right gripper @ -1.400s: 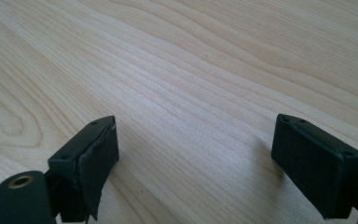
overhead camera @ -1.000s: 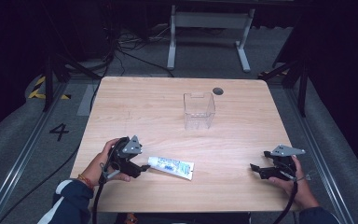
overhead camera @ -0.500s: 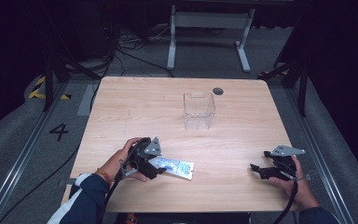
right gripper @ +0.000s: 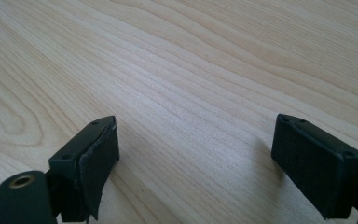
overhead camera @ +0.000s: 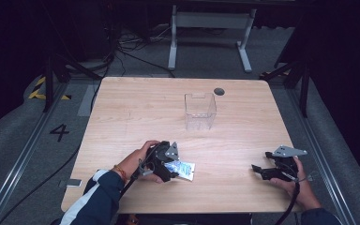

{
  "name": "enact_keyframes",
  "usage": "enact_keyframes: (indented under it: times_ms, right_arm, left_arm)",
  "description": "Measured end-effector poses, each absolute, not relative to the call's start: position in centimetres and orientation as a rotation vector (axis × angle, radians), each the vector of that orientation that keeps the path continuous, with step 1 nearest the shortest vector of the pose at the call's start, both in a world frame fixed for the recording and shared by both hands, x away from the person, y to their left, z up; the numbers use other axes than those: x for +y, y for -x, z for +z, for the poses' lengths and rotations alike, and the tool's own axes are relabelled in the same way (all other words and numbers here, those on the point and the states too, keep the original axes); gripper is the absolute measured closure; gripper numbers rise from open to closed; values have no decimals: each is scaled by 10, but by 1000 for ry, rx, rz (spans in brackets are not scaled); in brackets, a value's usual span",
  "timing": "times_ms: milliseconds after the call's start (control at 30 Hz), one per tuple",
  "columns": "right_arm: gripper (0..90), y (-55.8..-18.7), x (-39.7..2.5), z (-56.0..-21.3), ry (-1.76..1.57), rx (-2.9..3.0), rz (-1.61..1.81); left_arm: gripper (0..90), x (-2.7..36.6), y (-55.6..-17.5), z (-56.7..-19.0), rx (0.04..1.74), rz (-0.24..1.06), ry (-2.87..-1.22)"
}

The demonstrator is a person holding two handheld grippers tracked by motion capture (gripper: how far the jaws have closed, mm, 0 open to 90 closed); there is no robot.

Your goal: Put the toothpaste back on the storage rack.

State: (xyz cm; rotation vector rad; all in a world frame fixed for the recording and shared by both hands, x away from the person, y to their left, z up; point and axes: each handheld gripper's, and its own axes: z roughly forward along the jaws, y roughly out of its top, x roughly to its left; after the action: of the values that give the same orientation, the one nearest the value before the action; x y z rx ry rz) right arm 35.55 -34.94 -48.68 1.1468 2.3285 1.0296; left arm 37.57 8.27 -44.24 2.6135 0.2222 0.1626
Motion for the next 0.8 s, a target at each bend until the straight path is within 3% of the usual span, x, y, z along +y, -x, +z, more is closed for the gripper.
enact_keyframes:
  times_ms: [333, 700, 800]
  right_arm:
    - [151, -355, -349, -487, -1150, 2327, 1032]
    - [152, -355, -349, -487, -1146, 2329, 1029]
    - [151, -355, -349, -487, -1147, 2329, 1030]
  left_arm:
    - [288, 66, -377, -451, 111, 114, -2709]
    - [280, 54, -380, -450, 79, 76, -2773]
    - [327, 52, -382, -448, 48, 79, -2812]
